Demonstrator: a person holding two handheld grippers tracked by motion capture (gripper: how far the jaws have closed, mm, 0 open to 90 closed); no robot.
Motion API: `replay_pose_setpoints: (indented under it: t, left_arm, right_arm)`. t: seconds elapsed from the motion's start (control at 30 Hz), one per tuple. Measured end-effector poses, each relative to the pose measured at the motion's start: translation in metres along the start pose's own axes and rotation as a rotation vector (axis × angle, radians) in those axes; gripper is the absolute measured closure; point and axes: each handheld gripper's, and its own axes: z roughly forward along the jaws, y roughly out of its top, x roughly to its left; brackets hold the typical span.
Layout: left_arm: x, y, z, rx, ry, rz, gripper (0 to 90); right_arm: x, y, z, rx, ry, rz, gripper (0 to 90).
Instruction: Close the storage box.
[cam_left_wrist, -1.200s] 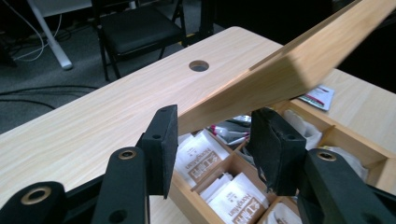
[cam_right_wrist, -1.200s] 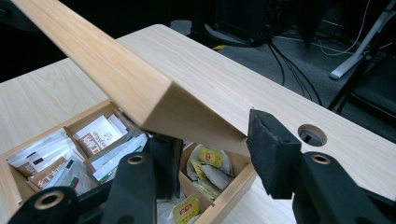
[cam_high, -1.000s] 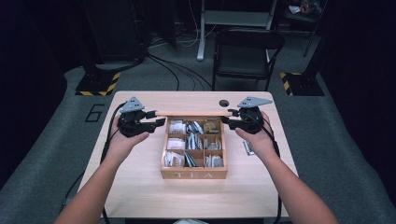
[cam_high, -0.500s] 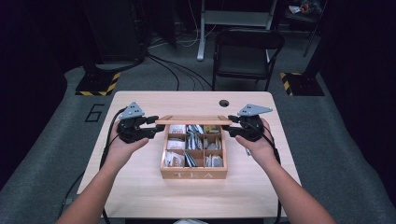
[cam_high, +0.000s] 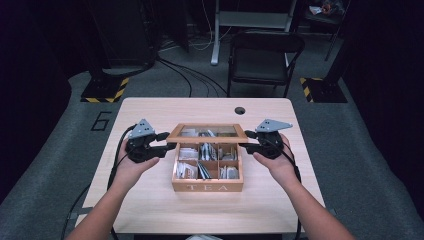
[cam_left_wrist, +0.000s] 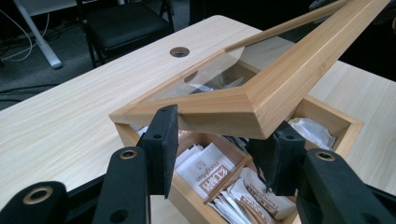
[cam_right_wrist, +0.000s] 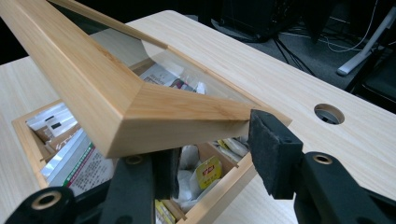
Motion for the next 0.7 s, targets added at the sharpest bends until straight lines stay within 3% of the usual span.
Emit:
replay_pose_setpoints:
  t: [0.3, 0.57, 0.7]
  left_arm:
    - [-0.006, -0.012, 0.000, 0.018, -0.002, 0.000, 52.0]
    - [-0.012, -0.025, 0.001, 0.037, -0.007, 0.002, 51.6]
    - [-0.015, -0.036, 0.003, 0.059, -0.020, 0.000, 51.5]
  right_arm:
    - [0.007, -0.011, -0.004, -0.002, 0.009, 0.002, 53.1]
    - [0.019, -0.022, -0.014, 0.017, 0.015, -0.042, 52.6]
    - [0.026, -0.032, -0.017, 0.016, 0.026, -0.026, 52.2]
